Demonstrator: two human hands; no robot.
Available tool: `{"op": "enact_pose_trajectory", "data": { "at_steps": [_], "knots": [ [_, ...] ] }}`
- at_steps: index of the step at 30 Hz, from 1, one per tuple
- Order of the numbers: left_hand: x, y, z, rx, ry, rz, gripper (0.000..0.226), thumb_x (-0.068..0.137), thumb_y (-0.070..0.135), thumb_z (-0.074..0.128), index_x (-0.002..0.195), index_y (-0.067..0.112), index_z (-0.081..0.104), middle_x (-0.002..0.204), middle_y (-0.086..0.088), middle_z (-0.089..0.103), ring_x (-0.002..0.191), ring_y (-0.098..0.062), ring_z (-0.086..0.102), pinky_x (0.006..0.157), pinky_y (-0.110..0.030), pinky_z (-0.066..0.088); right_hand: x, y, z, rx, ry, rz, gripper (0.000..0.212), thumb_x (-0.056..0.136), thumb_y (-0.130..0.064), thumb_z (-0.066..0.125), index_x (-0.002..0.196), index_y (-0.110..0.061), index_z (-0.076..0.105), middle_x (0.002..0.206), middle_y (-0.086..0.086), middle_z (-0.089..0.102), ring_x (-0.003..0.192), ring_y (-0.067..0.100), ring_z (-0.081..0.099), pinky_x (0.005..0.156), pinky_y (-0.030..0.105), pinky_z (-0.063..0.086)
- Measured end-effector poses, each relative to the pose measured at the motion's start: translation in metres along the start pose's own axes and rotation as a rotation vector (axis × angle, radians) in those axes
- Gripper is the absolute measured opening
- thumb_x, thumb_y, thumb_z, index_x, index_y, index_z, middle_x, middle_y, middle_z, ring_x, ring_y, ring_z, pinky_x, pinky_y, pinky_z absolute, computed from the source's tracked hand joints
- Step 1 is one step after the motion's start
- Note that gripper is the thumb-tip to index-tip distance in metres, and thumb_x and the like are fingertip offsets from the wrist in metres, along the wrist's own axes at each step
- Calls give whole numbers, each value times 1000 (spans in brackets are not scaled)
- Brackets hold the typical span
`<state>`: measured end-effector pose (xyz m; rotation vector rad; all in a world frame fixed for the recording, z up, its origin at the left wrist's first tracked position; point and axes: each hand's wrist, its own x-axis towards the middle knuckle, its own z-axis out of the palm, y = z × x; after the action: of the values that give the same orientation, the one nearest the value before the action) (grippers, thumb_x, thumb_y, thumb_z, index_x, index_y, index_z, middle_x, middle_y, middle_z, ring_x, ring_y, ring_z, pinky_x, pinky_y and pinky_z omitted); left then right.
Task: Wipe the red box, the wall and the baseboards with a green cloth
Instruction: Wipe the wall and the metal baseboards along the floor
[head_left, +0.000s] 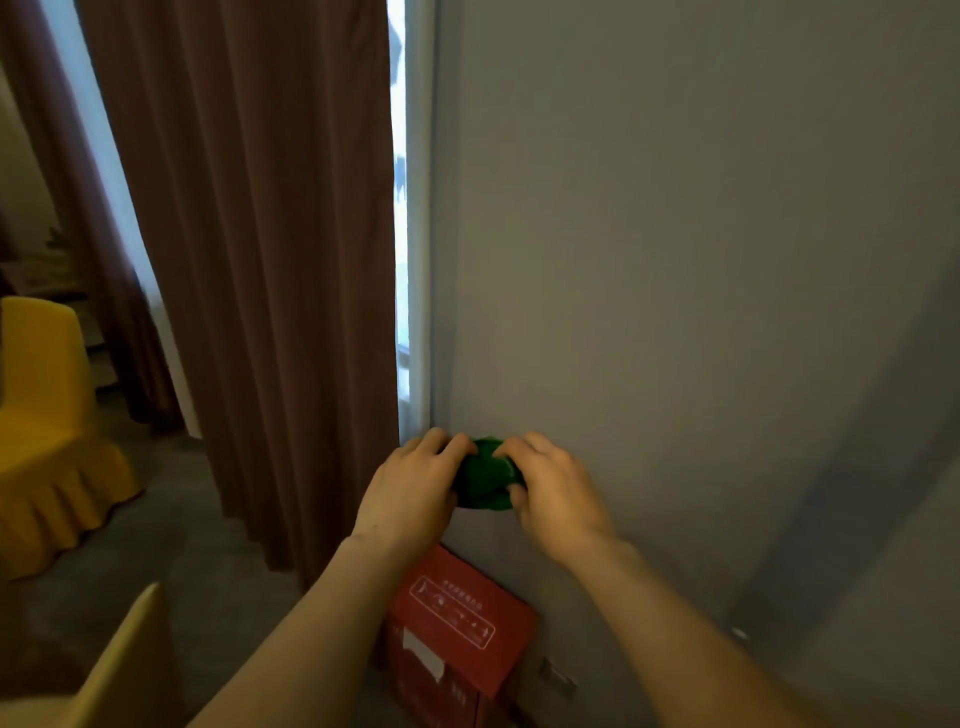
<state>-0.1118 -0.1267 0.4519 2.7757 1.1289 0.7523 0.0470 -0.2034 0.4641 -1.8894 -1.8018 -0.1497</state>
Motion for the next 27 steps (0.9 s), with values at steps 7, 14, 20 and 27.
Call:
{"op": "enact_pose_trajectory", "data": {
  "at_steps": [7, 14, 20, 27],
  "knots": [
    [-19, 17, -92, 12, 97, 97, 45, 88, 9, 64, 130, 20, 53, 119, -4, 57, 104, -29, 56, 81, -47, 53, -10, -61, -73, -33, 85, -44, 35, 81, 0, 60, 109, -20, 61, 108, 4, 59, 95, 30, 58, 77, 45, 51],
    [-31, 25, -151, 15, 198, 160, 43, 90, 10, 66, 129, 20, 52, 121, -3, 57, 105, -26, 57, 83, -45, 55, -17, -105, -118, -53, 206, -68, 34, 81, 1, 61, 106, -21, 60, 106, 2, 60, 91, 28, 59, 75, 41, 51],
    [-40, 32, -172, 6, 212, 177, 44, 90, 9, 66, 130, 21, 52, 122, -2, 57, 105, -25, 57, 83, -46, 56, -27, -119, -136, -68, 229, -77, 33, 82, 0, 61, 106, -21, 60, 105, 2, 59, 90, 27, 58, 76, 43, 52],
    [-44, 50, -175, -7, 225, 191, 44, 88, 8, 67, 127, 20, 53, 117, -2, 57, 100, -26, 58, 77, -47, 56, -41, -115, -151, -85, 252, -70, 32, 81, 0, 61, 105, -22, 60, 104, 1, 59, 90, 26, 58, 74, 41, 51]
  ]
}}
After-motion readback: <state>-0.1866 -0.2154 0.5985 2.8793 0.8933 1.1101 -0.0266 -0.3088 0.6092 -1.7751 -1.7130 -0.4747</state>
